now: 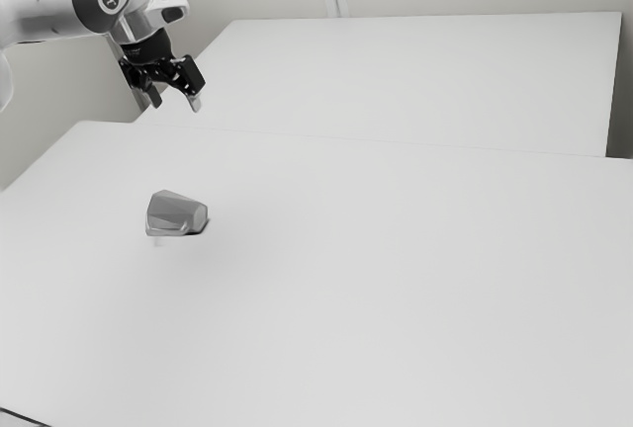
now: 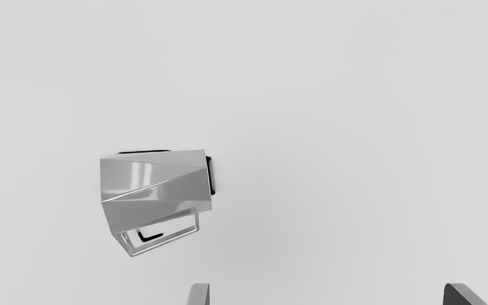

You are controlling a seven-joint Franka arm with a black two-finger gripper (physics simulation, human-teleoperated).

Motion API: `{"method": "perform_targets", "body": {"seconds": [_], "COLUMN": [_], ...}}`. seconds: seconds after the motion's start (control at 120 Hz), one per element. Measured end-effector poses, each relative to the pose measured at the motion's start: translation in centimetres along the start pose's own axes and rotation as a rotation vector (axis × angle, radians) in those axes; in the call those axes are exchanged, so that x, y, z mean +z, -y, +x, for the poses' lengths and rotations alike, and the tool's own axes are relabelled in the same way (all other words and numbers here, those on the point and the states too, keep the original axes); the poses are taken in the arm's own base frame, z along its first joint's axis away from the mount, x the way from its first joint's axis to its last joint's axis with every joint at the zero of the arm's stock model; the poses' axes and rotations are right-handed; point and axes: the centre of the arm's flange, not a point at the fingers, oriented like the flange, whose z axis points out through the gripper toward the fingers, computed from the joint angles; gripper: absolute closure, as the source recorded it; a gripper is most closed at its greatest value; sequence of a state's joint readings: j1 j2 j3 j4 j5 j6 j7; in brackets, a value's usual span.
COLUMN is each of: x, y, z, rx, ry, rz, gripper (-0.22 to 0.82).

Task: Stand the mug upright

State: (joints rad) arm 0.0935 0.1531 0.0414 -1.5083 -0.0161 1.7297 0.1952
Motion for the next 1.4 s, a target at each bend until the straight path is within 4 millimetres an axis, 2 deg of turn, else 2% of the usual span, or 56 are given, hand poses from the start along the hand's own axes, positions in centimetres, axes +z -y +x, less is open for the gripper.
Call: {"method": "perform_targets", "body": {"seconds": [0.383, 0.45, 0.508, 0.633, 0.7, 0.808, 0.917, 1.025, 1.117, 1.258, 1.4], "x": [-0.2, -0.5, -0.6, 0.0, 2.2, 8.6, 14.2, 19.6, 23.8, 27.2, 29.4], "y": [-0.1, 0.6, 2.8, 11.9, 16.0, 22.7, 26.6, 28.0, 28.1, 27.6, 26.9], "z": [0.0, -0.2, -0.8, -4.0, -5.2, -6.7, -6.9, -6.4, -6.3, -6.2, -5.9], "rx": [0.031, 0.021, -0.026, -0.199, -0.273, -0.375, -0.392, -0.367, -0.346, -0.310, -0.276], "ry": [-0.008, -0.012, -0.015, -0.032, -0.032, -0.021, -0.030, -0.032, -0.038, -0.077, -0.114], "rz": [0.001, -0.007, -0.056, -0.230, -0.340, -0.541, -0.690, -0.806, -0.892, -0.981, -1.031], "gripper": [0.00, 0.00, 0.00, 0.00, 0.00, 0.00, 0.00, 0.00, 0.00, 0.00, 0.00]}}
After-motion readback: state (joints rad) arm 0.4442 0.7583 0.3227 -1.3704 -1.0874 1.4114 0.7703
